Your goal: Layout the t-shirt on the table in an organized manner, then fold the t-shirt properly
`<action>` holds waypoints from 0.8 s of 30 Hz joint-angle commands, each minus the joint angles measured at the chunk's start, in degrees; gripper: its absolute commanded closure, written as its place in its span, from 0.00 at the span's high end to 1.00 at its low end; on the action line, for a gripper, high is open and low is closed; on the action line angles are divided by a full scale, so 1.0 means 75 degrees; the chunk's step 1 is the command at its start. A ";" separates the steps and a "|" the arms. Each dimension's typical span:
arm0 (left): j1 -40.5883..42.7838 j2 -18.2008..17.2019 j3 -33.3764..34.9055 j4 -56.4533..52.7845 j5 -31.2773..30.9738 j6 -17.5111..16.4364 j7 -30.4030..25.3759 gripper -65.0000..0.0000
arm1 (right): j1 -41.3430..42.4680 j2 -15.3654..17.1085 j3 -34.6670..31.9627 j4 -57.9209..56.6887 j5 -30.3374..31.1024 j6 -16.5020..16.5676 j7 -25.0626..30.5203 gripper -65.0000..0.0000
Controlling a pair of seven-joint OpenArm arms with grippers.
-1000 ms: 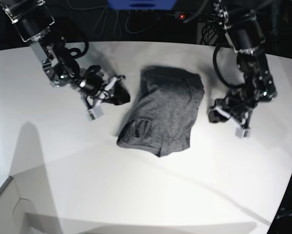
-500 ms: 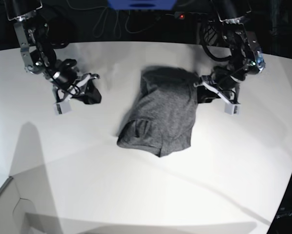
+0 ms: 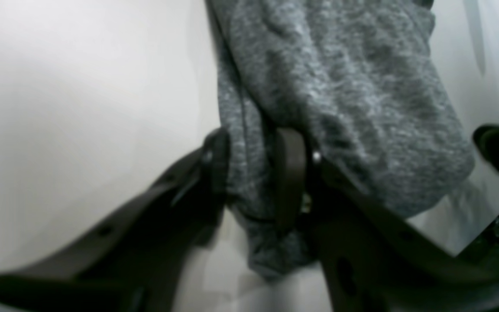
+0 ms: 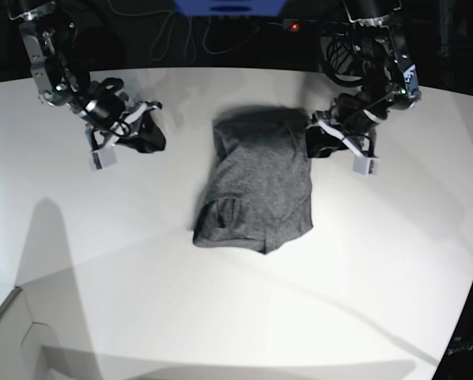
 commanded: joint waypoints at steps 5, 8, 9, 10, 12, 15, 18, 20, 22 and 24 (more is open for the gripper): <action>0.0375 -0.0144 -0.0021 0.0732 0.0733 0.0198 0.0775 0.29 | -0.0147 0.0094 0.0052 0.0233 0.0114 0.0064 0.0260 0.20; 0.0562 -0.0179 -0.0009 0.1424 0.0733 0.0198 0.0798 0.29 | -0.0358 0.0105 0.0087 0.0409 0.0114 0.0064 0.0272 0.20; 0.0668 -0.0179 -0.0009 0.1635 0.0733 0.0198 0.0798 0.29 | -0.0452 0.0140 0.0216 0.0491 0.0114 0.0064 0.0237 0.20; 0.0761 -0.0191 -0.0009 0.1845 0.0745 0.0198 0.0798 0.29 | -0.0640 0.0152 0.0403 0.0596 0.0114 0.0064 0.0225 0.20; 0.1055 -0.0343 -0.0021 0.2267 0.0756 0.0198 0.0798 0.29 | -0.1003 0.0070 0.0907 0.0878 0.0149 0.0064 0.0225 0.20; 0.1465 -0.0613 -0.0033 0.2666 0.0745 0.0198 0.0786 0.29 | -0.1636 -0.0082 0.1634 0.1335 0.0149 0.0064 0.0213 0.20; 0.1922 -0.0742 -0.0431 0.2889 0.0745 0.0198 0.0751 0.29 | -0.2316 -0.0258 0.2220 0.1675 0.0138 0.0064 0.0213 0.19; 0.2250 -0.0753 -0.0924 0.2982 0.0745 0.0187 0.0739 0.29 | -0.2902 -0.0457 0.2818 0.1698 0.0138 0.0064 0.0213 0.15; 0.2496 -0.0765 -0.1381 0.3018 0.0745 0.0070 0.0716 0.29 | -0.3312 -0.0774 0.3404 0.1710 0.0138 0.0064 0.0213 0.05; 0.2696 -0.0753 -0.1861 0.2994 0.0745 -0.0434 0.0751 0.29 | -0.3711 -0.1102 0.3955 0.1780 0.0126 0.0064 0.0213 0.00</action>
